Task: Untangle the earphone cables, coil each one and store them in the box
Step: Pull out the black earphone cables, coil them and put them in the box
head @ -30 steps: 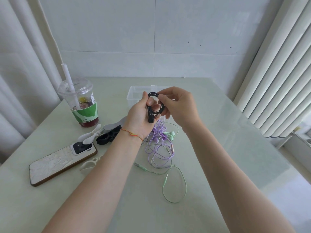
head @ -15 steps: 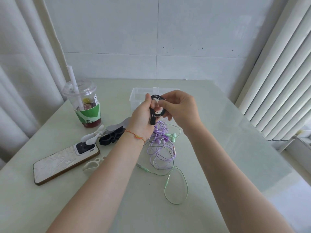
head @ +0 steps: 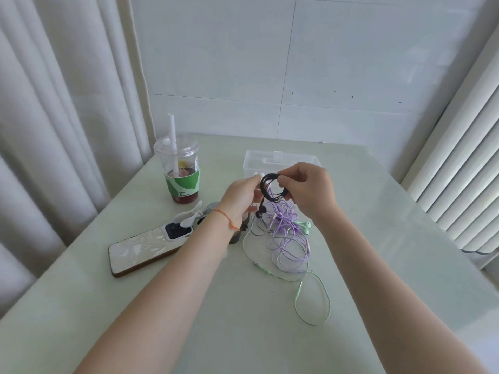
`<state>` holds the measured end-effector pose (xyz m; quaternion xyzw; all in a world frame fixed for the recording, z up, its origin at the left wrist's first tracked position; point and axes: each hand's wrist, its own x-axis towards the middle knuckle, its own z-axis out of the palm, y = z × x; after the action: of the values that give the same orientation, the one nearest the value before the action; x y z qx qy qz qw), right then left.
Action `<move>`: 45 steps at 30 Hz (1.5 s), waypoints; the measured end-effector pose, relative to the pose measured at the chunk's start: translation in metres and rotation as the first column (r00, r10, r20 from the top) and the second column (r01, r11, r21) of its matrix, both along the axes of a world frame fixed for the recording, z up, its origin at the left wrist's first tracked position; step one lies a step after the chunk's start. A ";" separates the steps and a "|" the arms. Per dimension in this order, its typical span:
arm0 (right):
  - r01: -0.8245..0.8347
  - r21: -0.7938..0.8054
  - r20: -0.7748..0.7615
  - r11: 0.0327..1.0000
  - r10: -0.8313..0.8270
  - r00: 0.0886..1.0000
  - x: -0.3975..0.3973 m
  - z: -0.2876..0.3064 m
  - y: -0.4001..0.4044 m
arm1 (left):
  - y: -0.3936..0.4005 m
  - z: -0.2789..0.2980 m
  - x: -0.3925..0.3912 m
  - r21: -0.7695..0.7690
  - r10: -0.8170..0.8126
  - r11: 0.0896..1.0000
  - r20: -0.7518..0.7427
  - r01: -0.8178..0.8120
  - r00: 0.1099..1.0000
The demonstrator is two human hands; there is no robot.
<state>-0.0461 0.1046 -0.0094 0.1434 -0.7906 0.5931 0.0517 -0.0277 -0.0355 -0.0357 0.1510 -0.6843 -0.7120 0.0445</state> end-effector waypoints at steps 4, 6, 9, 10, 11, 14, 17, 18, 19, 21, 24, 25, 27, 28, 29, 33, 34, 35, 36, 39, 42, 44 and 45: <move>-0.004 0.065 -0.024 0.998 0.006 1.000 0.004 -0.003 -0.012 | -0.036 -0.010 0.016 -0.476 0.125 0.859 -0.162 -0.188 0.979; -0.005 0.076 -0.037 0.997 0.008 0.999 0.006 -0.002 -0.019 | -0.056 -0.014 0.025 -0.789 0.124 0.569 -0.196 -0.232 0.973; -0.009 0.096 -0.044 0.995 0.013 0.999 0.009 0.000 -0.029 | -0.075 -0.017 0.035 -0.980 0.177 0.184 0.113 0.080 0.978; -0.015 0.104 -0.044 0.994 0.019 0.999 0.010 0.000 -0.032 | -0.079 -0.017 0.037 -0.969 0.206 0.172 0.211 0.177 0.955; -0.019 0.110 -0.043 0.994 0.024 0.999 0.011 -0.001 -0.034 | -0.082 -0.018 0.039 -0.954 0.218 0.197 0.268 0.226 0.939; -0.027 0.124 -0.047 0.992 0.033 0.998 0.014 -0.002 -0.038 | -0.089 -0.020 0.035 -0.921 0.146 0.294 0.307 0.255 0.940; -0.031 0.123 -0.049 0.992 0.037 0.998 0.015 -0.002 -0.040 | -0.093 -0.017 0.033 -0.872 0.052 0.416 0.306 0.258 0.950; -0.031 0.121 -0.050 0.992 0.037 0.998 0.016 -0.002 -0.040 | -0.093 -0.017 0.033 -0.871 0.051 0.439 0.270 0.221 0.961; -0.028 0.118 -0.051 0.993 0.035 0.998 0.016 -0.002 -0.039 | -0.093 -0.016 0.034 -0.876 0.058 0.449 0.222 0.173 0.973; -0.019 0.116 -0.053 0.993 0.025 0.998 0.015 0.000 -0.037 | -0.091 -0.014 0.035 -0.860 0.061 0.507 0.103 0.058 0.993; -0.006 0.089 -0.046 0.996 0.010 0.999 0.014 0.002 -0.032 | -0.083 -0.009 0.036 -0.544 0.063 0.834 -0.061 -0.086 0.996; -0.003 0.083 -0.045 0.997 0.007 0.999 0.013 0.002 -0.030 | -0.079 -0.006 0.037 -0.353 0.050 0.933 -0.079 -0.075 0.996; 0.001 0.081 -0.045 0.997 0.003 0.999 0.011 0.003 -0.025 | -0.069 0.000 0.036 -0.038 0.015 0.999 -0.121 -0.020 0.992; 0.005 0.080 -0.046 0.997 -0.001 0.999 0.009 0.002 -0.021 | -0.065 0.003 0.035 0.056 0.002 0.998 -0.138 0.006 0.990; 0.008 0.076 -0.046 0.997 -0.004 0.999 0.007 0.002 -0.018 | -0.061 0.007 0.034 0.113 -0.014 0.993 -0.140 0.030 0.990; 0.021 0.044 -0.036 0.999 -0.020 0.999 -0.001 0.000 -0.002 | -0.045 0.014 0.022 0.199 -0.154 0.966 -0.071 0.165 0.986; 0.026 0.029 -0.034 0.999 -0.025 0.999 -0.004 0.001 0.004 | -0.040 0.016 0.017 0.233 -0.183 0.953 -0.060 0.192 0.981; 0.028 0.015 -0.034 1.000 -0.027 0.999 -0.007 0.002 0.008 | -0.036 0.017 0.012 0.295 -0.204 0.931 -0.058 0.212 0.977; 0.032 0.003 -0.033 0.999 -0.032 0.999 -0.009 0.003 0.013 | -0.031 0.018 0.005 0.385 -0.215 0.895 -0.068 0.224 0.974; 0.019 -0.004 -0.027 1.000 -0.019 0.999 -0.014 0.009 0.027 | -0.017 0.020 -0.008 0.507 -0.156 0.839 -0.126 0.199 0.980; -0.112 0.049 0.001 0.992 0.113 0.994 -0.015 0.018 0.043 | -0.005 0.017 -0.015 0.402 -0.095 0.902 -0.170 0.157 0.981; -0.221 0.115 0.036 0.968 0.219 0.975 -0.014 0.025 0.052 | 0.002 0.016 -0.019 0.317 -0.071 0.940 -0.178 0.126 0.981; -0.268 0.158 0.054 0.950 0.263 0.963 -0.013 0.028 0.055 | 0.005 0.016 -0.020 0.310 -0.052 0.945 -0.178 0.106 0.983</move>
<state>-0.0589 0.1593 0.0181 0.2427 -0.8109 0.5298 -0.0534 -0.0481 -0.0307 -0.0198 0.0683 -0.5598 -0.8244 0.0480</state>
